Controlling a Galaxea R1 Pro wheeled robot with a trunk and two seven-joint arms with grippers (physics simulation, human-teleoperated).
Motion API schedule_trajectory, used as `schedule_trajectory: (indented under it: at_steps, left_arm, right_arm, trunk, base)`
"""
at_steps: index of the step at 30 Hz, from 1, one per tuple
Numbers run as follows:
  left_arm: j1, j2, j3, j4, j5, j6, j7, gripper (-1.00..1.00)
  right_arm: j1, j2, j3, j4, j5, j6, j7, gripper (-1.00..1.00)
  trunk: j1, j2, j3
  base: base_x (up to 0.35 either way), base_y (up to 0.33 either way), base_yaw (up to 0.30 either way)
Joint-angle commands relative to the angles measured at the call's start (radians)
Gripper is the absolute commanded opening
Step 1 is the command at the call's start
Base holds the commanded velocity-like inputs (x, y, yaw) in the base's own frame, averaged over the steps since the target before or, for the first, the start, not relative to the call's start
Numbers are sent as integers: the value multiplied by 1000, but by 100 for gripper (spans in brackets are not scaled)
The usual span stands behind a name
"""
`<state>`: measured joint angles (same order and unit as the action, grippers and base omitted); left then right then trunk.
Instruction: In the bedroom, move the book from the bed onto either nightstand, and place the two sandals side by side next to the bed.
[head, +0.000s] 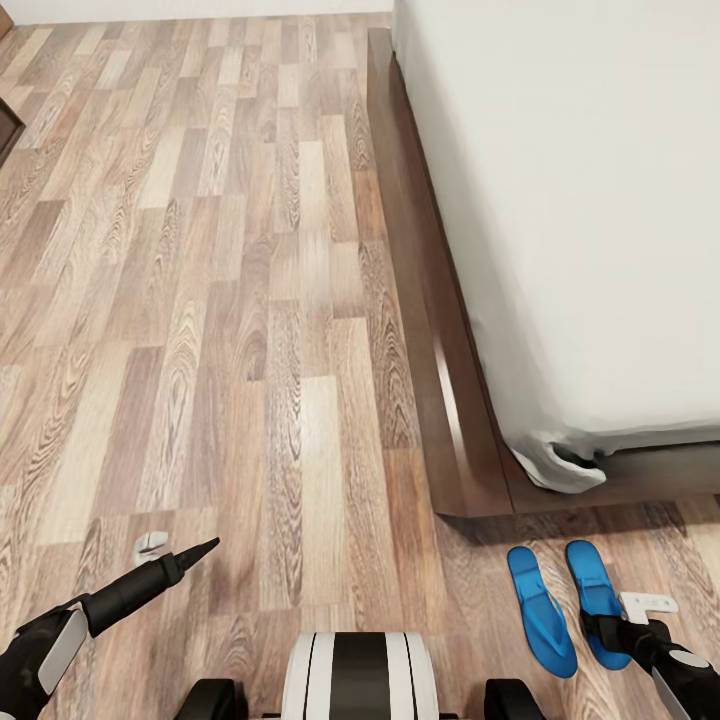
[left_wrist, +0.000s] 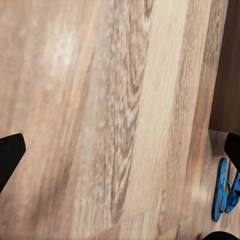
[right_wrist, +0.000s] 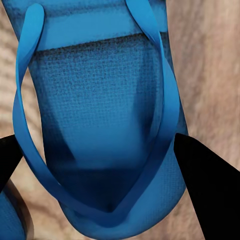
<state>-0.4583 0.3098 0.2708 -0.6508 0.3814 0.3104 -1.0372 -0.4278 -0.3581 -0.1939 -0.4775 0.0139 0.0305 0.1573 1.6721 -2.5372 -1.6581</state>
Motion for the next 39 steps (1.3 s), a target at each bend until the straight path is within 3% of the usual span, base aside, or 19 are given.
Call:
schedule_trajectory:
  at_steps: [1,35,36,39]
  left_arm:
    - [0,0,1,0,5,10,-3,100]
    - [0,0,0,0,5,10,-3,100]
    - [0,0,1,0,5,10,-3,100]
    - [0,0,0,0,5,10,-3,100]
  right_arm:
    - [0,1,-7,-1,1,3,8,-100]
    - [0,1,-7,-4,6,3,8,-100]
    - [0,1,-7,-4,6,3,8,100]
    - [0,1,-7,-5,5,2,8,100]
  trunk:
    - [0,0,-4]
    - [1,-1,-8]
    - [1,-1,-8]
    - [1,-1,-8]
  base:
    - [0,0,0]
    - [0,0,0]
    - [0,0,0]
    - [0,0,0]
